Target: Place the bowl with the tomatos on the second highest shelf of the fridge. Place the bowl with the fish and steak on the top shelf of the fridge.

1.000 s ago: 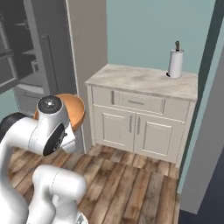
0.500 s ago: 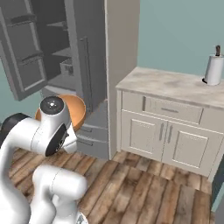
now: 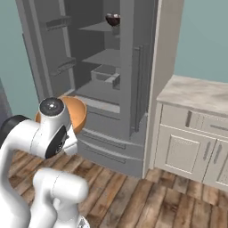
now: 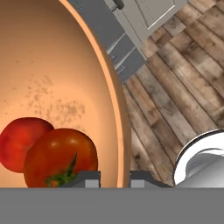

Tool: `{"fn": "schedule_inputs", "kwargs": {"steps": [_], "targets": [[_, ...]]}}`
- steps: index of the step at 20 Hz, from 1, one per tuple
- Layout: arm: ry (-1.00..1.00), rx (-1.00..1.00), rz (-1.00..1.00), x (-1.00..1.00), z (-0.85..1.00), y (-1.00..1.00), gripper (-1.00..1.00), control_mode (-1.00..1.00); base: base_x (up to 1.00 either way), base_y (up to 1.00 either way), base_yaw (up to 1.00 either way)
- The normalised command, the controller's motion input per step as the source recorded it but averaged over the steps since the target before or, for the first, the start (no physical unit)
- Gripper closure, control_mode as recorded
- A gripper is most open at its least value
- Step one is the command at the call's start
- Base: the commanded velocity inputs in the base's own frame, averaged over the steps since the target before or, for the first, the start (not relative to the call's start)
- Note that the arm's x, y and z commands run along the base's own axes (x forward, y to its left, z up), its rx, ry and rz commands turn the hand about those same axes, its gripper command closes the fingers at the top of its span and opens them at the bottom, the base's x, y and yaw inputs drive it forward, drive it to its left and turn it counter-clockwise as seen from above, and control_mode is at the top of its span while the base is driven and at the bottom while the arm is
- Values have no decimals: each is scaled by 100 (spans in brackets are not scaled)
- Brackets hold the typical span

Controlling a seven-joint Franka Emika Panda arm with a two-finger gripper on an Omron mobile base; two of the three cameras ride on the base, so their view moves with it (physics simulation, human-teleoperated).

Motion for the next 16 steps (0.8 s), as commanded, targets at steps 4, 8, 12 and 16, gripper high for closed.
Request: {"fn": "schedule_inputs", "kwargs": {"steps": [4,8,12,16], "targets": [[0,0,0,0,0,0,100,100,86,100,-44],[0,0,0,0,0,0,100,100,91,95,-50],[0,0,0,0,0,0,100,100,59,78,-32],[0,0,0,0,0,0,100,100,75,35,-15]]}}
